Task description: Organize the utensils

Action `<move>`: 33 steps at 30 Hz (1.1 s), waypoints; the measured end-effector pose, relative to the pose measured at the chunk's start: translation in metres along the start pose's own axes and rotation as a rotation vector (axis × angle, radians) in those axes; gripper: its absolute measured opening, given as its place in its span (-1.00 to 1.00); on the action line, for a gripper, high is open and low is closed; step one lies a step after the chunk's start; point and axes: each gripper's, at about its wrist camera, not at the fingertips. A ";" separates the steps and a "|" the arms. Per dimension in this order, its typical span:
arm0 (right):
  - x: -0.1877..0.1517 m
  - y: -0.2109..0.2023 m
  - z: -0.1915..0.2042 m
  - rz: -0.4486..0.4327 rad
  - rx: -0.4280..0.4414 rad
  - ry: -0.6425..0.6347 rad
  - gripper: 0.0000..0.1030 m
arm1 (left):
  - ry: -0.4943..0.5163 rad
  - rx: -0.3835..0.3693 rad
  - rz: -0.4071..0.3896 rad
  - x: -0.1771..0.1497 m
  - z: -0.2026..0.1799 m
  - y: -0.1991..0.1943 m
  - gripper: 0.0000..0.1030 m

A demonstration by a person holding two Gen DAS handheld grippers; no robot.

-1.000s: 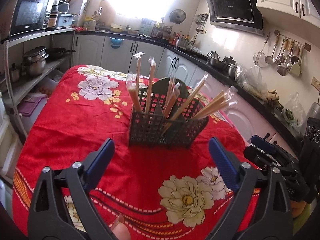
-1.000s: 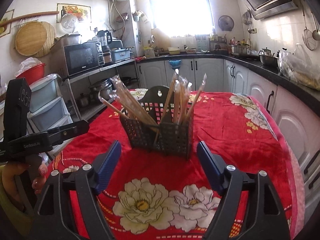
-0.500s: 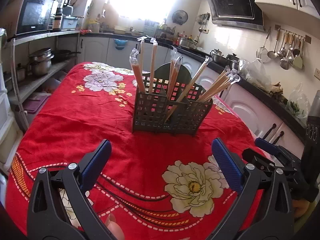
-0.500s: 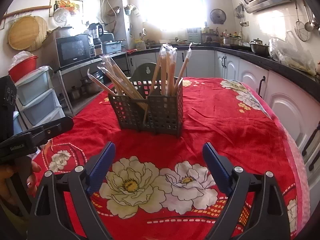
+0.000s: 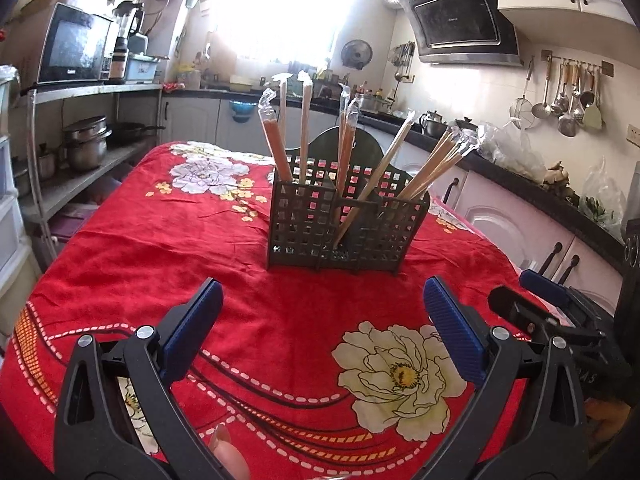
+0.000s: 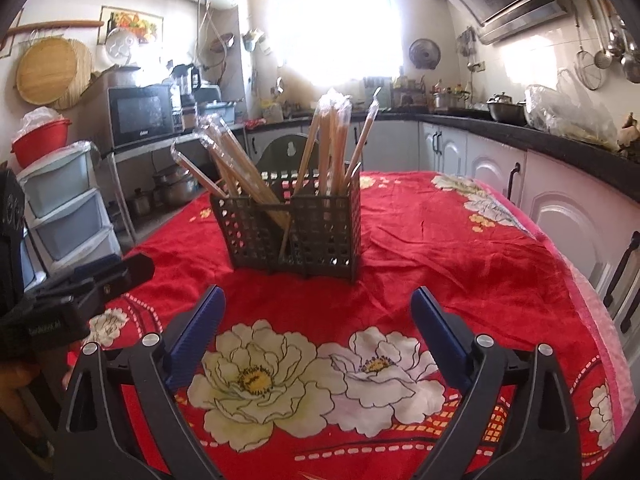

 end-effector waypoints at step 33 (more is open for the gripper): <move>-0.011 -0.004 0.011 -0.166 -0.098 -0.044 0.88 | -0.017 0.013 -0.095 -0.013 0.005 -0.004 0.80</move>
Point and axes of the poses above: each gripper's, at about its wrist camera, not at the fingertips, and y roughly the way its jaws point, z to its left, x to its top, and after that the axes turned 2 degrees about -z, right-handed
